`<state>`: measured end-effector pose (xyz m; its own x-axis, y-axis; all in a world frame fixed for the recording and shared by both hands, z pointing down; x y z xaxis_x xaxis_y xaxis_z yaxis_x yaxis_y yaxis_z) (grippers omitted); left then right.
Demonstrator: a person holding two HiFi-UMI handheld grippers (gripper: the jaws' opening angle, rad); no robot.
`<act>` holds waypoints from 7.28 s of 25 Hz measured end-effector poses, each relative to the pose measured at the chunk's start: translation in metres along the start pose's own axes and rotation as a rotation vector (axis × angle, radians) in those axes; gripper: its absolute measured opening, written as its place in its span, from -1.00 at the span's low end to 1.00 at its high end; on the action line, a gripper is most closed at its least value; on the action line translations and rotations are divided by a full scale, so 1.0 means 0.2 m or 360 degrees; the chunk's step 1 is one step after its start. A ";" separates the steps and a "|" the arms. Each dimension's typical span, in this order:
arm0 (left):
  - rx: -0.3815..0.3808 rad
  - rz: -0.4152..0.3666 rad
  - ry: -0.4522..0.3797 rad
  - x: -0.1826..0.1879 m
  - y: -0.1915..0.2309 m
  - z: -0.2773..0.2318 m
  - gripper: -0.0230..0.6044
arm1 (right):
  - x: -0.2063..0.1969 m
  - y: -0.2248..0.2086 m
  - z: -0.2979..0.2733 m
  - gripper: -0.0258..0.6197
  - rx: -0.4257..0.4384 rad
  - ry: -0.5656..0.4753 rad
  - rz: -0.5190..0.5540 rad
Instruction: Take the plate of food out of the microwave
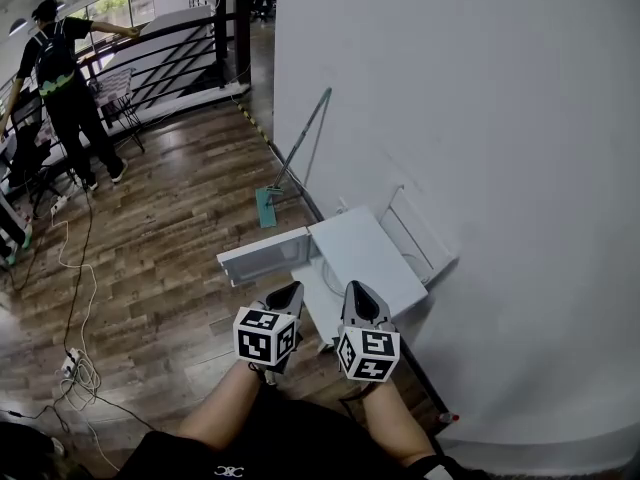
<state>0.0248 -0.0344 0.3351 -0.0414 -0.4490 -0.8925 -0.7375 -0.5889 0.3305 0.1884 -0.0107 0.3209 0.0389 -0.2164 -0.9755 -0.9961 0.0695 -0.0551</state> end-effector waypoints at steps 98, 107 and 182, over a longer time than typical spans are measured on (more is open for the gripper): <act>-0.0273 0.1461 0.0515 -1.88 0.99 -1.83 -0.74 | -1.62 -0.08 -0.64 -0.88 0.0041 0.1000 0.0066; -0.0513 0.1869 0.0314 -1.93 1.00 -1.76 -0.88 | -1.64 -0.06 -0.62 -0.88 0.0019 0.1017 0.0075; -0.0744 0.1641 0.0137 0.10 0.44 -0.50 -0.89 | -0.04 -0.19 -0.36 -0.88 -0.0583 0.0062 -0.0204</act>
Point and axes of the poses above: the fingertips, and each gripper's own axes: z backward along the fingers, y to its left, x out of its top, the point moved 7 cm from there along z, backward along the fingers, and after that the axes turned 8 degrees about -x, right-handed, at the moved point
